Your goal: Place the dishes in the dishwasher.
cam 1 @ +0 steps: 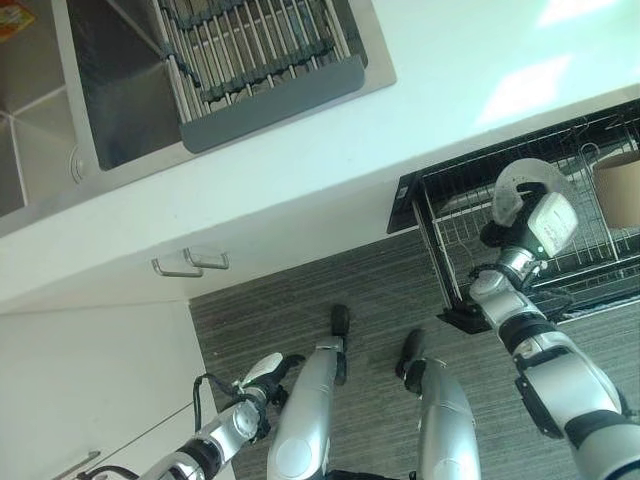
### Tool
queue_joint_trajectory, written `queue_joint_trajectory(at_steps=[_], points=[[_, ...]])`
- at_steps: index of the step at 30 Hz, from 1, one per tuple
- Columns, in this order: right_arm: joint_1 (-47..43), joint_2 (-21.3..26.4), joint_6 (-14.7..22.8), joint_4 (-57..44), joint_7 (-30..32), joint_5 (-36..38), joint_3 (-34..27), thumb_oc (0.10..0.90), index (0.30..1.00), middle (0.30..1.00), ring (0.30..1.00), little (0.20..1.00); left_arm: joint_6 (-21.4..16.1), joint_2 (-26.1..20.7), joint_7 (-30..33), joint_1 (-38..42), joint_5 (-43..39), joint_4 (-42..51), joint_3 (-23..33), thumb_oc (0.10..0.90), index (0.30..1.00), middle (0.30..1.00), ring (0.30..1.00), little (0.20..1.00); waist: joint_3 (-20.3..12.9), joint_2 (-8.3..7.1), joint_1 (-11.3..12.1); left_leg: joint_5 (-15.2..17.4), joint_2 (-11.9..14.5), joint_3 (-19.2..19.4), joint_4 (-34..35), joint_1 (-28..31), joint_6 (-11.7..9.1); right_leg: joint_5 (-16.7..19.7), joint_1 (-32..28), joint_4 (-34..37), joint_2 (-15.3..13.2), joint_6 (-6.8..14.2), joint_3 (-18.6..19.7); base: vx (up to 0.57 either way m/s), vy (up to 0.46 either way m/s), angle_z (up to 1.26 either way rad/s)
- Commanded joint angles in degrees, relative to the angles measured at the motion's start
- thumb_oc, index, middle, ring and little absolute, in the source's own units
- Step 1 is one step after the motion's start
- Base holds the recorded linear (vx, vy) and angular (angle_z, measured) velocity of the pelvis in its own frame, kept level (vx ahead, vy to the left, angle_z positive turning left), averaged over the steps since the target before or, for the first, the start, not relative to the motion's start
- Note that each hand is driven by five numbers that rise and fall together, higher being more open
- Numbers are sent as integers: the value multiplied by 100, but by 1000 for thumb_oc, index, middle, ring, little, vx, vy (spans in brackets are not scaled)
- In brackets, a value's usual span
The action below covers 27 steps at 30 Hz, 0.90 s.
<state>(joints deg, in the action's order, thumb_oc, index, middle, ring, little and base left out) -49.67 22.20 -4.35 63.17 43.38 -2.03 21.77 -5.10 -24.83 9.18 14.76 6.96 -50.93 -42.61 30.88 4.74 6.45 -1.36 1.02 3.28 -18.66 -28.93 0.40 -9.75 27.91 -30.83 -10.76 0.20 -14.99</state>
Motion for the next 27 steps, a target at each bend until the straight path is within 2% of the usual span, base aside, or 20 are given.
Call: queue_joint_trajectory(at_steps=[1,3,4,8,10,11,12,13,14,17,19,21,22,23,27], points=[[-314,559,540,-207,-1868,576,404,800,900,900,900,900,-126,277,-168,-51,-329,851,97,800,900,900,900,900,-108,215,44,808,11,101,148,224,208,-462,-88,4,303,8,150,-45,-25,1],[-366,543,720,-184,-3027,1017,394,800,900,900,900,900,-111,173,-278,-58,-315,936,153,800,900,900,900,900,-108,195,66,805,16,99,148,232,205,-469,-86,-15,302,11,158,-18,-12,1],[-363,512,603,-151,-3915,1210,418,800,900,900,900,900,-54,96,-361,-30,-310,1006,172,800,900,900,900,900,-108,173,76,797,21,102,148,258,207,-463,-108,-8,309,11,166,0,0,0],[-361,524,705,-183,-3979,1249,481,800,900,900,900,900,-33,19,-380,-54,-288,1058,174,800,900,900,900,900,-108,148,95,796,23,95,148,291,225,-459,-136,-17,308,11,158,-2,-1,1],[-412,488,803,-235,-3504,1661,396,800,900,900,900,900,-15,30,-351,-80,-240,1038,168,800,900,900,900,900,-108,148,92,802,35,112,148,329,231,-444,-171,-3,319,19,167,-6,0,2],[-412,488,803,-235,-3504,1661,396,800,900,900,900,900,-15,30,-351,-80,-240,1038,168,800,900,900,900,900,-108,148,92,802,35,112,148,329,231,-444,-171,-3,319,19,167,0,0,0],[-424,424,944,-380,-3001,2172,193,800,900,900,900,900,19,58,-298,-126,-216,1023,158,800,900,900,900,900,-108,149,73,825,49,126,148,375,234,-446,-220,27,335,19,186,-34,39,-3],[-395,306,1385,-636,-2441,2443,-97,800,900,900,900,900,92,156,-241,-166,-203,947,170,800,900,900,900,900,-108,157,25,866,67,155,148,456,233,-442,-325,125,367,18,219,-38,44,-6],[-383,289,1452,-675,-2356,2437,-133,800,900,900,900,900,104,167,-229,-173,-205,937,171,800,900,900,900,900,-108,158,18,872,70,158,148,468,232,-443,-340,138,372,18,224,-41,59,-8],[-119,147,2118,-1331,-1447,1969,-468,800,900,900,900,900,198,406,-31,-291,-240,602,268,800,900,900,900,900,-108,154,-108,960,121,184,148,703,215,-430,-634,355,440,27,285,-51,49,-10],[83,145,2443,-1897,-601,1267,-576,800,900,900,900,900,315,549,167,-374,-337,316,424,800,900,900,900,900,-108,177,-198,929,191,227,148,801,224,-290,-811,582,502,-4,262,-83,41,-26],[480,225,2276,-3006,234,360,-642,800,900,900,900,900,422,719,183,-415,-403,-98,735,800,900,900,900,900,-108,121,-351,1004,230,271,148,1108,194,-224,-1207,863,530,24,288,2,18,-12],[843,248,2344,-3690,520,25,-712,800,900,900,900,900,437,828,160,-421,-237,-312,918,800,900,900,900,900,-108,77,-456,1071,254,305,148,1366,189,-199,-1523,1044,544,27,297,51,-18,-15],[1267,251,2457,-4378,735,-417,-740,800,900,900,900,900,498,912,154,-501,-79,-460,1079,800,900,900,900,900,-228,28,-562,1162,285,334,148,1607,176,-173,-1835,1262,570,29,312,55,-26,-24],[1872,326,2716,-5132,769,-420,-818,800,900,900,900,900,566,957,263,-742,85,-651,1349,800,900,900,900,900,-495,-101,-657,1294,291,391,148,1892,166,-240,-2130,1364,555,54,356,50,-51,-17]])
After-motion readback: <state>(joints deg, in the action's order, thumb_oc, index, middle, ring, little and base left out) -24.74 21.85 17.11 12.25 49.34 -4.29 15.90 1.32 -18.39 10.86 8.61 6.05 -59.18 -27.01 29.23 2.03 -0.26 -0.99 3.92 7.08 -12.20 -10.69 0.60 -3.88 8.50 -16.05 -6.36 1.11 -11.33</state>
